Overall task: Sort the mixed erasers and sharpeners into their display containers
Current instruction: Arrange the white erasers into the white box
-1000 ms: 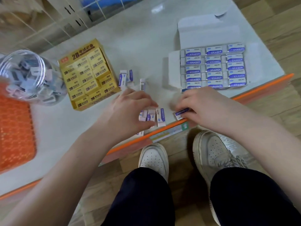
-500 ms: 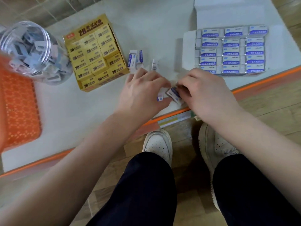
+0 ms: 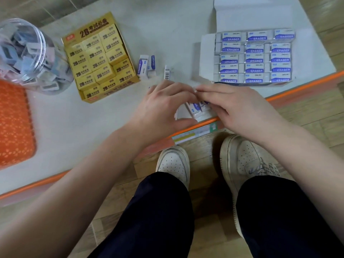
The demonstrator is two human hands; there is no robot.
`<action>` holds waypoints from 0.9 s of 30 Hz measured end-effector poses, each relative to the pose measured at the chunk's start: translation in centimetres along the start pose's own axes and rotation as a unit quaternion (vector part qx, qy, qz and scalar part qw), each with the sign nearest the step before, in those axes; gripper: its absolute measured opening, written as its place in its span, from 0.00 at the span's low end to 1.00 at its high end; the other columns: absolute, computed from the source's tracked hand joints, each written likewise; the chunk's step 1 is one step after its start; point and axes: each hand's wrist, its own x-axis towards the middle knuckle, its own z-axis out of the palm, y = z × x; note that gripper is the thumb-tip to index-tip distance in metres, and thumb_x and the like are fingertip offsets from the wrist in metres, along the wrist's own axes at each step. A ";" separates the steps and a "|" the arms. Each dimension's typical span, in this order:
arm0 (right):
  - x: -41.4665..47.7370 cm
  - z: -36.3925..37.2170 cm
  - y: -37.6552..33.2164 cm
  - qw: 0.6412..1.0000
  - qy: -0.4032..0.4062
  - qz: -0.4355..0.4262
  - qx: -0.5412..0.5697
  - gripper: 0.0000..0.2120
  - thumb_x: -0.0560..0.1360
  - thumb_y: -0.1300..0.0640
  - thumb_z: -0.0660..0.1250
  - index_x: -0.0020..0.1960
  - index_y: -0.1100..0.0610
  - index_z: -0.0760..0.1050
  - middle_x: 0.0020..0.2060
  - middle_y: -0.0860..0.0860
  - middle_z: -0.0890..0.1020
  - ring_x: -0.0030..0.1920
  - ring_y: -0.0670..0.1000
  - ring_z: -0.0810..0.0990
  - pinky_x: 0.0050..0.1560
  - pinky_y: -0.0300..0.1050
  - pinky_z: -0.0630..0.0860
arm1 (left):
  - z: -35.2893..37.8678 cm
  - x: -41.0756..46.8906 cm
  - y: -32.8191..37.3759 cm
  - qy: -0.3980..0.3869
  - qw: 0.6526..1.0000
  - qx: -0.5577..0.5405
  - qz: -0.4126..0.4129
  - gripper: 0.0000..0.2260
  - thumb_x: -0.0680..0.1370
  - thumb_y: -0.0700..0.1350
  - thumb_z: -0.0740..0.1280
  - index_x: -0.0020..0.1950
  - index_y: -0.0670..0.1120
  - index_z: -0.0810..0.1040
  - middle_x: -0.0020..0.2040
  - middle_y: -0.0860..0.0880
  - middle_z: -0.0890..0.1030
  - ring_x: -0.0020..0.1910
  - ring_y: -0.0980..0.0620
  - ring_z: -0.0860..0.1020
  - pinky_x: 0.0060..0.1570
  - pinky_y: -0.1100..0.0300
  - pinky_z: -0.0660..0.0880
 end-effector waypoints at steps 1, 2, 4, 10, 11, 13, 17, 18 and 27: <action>0.0 0.1 0.0 1.000 -0.003 -0.003 -0.008 0.17 0.72 0.64 0.61 0.59 0.57 0.79 0.61 0.50 0.78 0.55 0.56 0.80 0.48 0.55 0.79 | 0.0 0.0 0.1 0.008 1.000 0.008 -0.008 0.20 0.69 0.61 0.65 0.55 0.52 0.80 0.56 0.54 0.78 0.56 0.48 0.73 0.56 0.51 0.70; -0.1 0.1 0.1 1.000 -0.006 -0.006 -0.015 0.17 0.72 0.64 0.61 0.58 0.57 0.79 0.61 0.50 0.79 0.55 0.57 0.80 0.47 0.56 0.79 | 0.1 0.0 0.2 0.017 1.000 0.018 -0.019 0.20 0.69 0.62 0.65 0.53 0.53 0.81 0.54 0.53 0.78 0.55 0.48 0.73 0.55 0.53 0.68; -0.1 0.1 0.2 1.000 -0.008 -0.011 -0.022 0.16 0.72 0.64 0.61 0.58 0.57 0.79 0.60 0.50 0.79 0.53 0.57 0.81 0.45 0.55 0.80 | 0.3 0.0 0.7 0.034 0.997 0.051 -0.048 0.21 0.68 0.64 0.64 0.52 0.53 0.80 0.51 0.52 0.77 0.52 0.48 0.74 0.53 0.56 0.64; -0.4 -0.6 0.7 1.000 -0.004 0.007 -0.028 0.12 0.73 0.59 0.64 0.53 0.56 0.82 0.55 0.49 0.81 0.49 0.55 0.81 0.42 0.51 0.79 | 0.1 0.2 1.4 -0.004 0.995 0.030 -0.093 0.22 0.70 0.55 0.66 0.63 0.51 0.75 0.55 0.53 0.80 0.58 0.48 0.74 0.62 0.54 0.61; -0.5 -0.6 0.9 1.000 -0.003 0.013 -0.026 0.11 0.73 0.59 0.66 0.53 0.56 0.82 0.54 0.49 0.81 0.50 0.55 0.81 0.43 0.50 0.79 | -0.1 0.2 1.4 -0.017 0.996 0.016 -0.083 0.22 0.70 0.52 0.65 0.64 0.52 0.74 0.57 0.54 0.79 0.60 0.48 0.73 0.64 0.54 0.60; -0.7 -0.8 1.0 0.999 0.000 0.021 -0.023 0.10 0.72 0.58 0.69 0.53 0.56 0.81 0.52 0.50 0.81 0.48 0.55 0.81 0.42 0.49 0.78 | -0.4 0.2 1.4 -0.033 0.996 -0.025 -0.074 0.24 0.69 0.47 0.63 0.66 0.53 0.73 0.59 0.55 0.79 0.62 0.50 0.71 0.66 0.55 0.59; -0.8 -0.9 0.6 0.999 0.004 0.016 -0.033 0.12 0.72 0.57 0.66 0.54 0.54 0.80 0.52 0.47 0.80 0.47 0.54 0.81 0.39 0.46 0.77 | -0.2 0.5 2.0 -0.010 0.992 -0.027 -0.125 0.24 0.69 0.52 0.63 0.65 0.53 0.73 0.58 0.56 0.78 0.61 0.50 0.71 0.66 0.56 0.58; -0.7 -0.9 0.5 0.999 -0.001 0.017 -0.033 0.12 0.72 0.56 0.65 0.55 0.53 0.80 0.53 0.46 0.80 0.48 0.53 0.81 0.40 0.46 0.77 | 0.0 0.6 2.2 -0.002 0.992 0.006 -0.124 0.24 0.69 0.55 0.63 0.64 0.52 0.74 0.56 0.55 0.79 0.60 0.49 0.72 0.67 0.55 0.58; -0.8 -0.7 0.4 0.995 -0.030 0.042 -0.081 0.14 0.71 0.63 0.70 0.57 0.58 0.78 0.49 0.54 0.76 0.42 0.58 0.79 0.34 0.48 0.76 | -0.3 1.7 2.2 0.051 0.991 0.002 -0.127 0.15 0.69 0.43 0.64 0.54 0.46 0.81 0.49 0.49 0.82 0.49 0.46 0.79 0.56 0.53 0.70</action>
